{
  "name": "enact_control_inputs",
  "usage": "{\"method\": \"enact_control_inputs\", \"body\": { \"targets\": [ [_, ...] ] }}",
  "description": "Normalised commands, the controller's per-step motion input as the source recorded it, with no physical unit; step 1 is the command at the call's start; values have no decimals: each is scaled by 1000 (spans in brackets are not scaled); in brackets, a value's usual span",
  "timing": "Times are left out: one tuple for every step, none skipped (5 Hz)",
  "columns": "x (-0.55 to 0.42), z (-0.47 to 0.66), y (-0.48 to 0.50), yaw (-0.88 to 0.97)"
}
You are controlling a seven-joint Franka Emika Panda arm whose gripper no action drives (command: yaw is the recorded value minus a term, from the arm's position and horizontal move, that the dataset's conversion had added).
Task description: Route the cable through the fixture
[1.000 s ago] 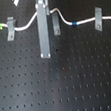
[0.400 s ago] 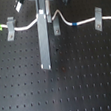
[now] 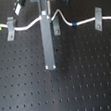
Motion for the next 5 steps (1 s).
{"method": "enact_control_inputs", "body": {
  "targets": [
    [-29, 1, -98, -229],
    [-75, 3, -192, -514],
    [-40, 4, -274, -680],
    [-20, 2, -147, -460],
    [-44, 115, -14, -134]
  ]
}}
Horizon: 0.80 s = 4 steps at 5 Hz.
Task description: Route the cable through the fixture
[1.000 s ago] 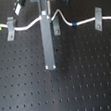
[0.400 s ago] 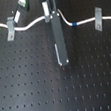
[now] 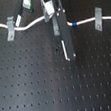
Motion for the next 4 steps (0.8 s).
{"method": "enact_control_inputs", "body": {
  "targets": [
    [-47, 107, 131, 49],
    [-25, 133, 74, 406],
    [-15, 113, 54, 540],
    [-1, 84, 0, 666]
  ]
}}
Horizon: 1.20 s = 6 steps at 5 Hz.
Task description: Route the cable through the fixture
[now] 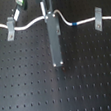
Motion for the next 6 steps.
{"method": "enact_control_inputs", "body": {
  "targets": [
    [-144, 99, -13, 788],
    [-240, 143, -49, 69],
    [-139, 112, 8, 74],
    [-88, 210, -98, 0],
    [171, 198, 88, 9],
    [222, 200, 160, 263]
  ]
}}
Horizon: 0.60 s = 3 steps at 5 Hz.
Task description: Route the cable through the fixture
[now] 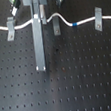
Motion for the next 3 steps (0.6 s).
{"method": "enact_control_inputs", "body": {
  "targets": [
    [1, 36, 0, 86],
    [0, 21, 0, 86],
    [-10, 7, 2, 0]
  ]
}}
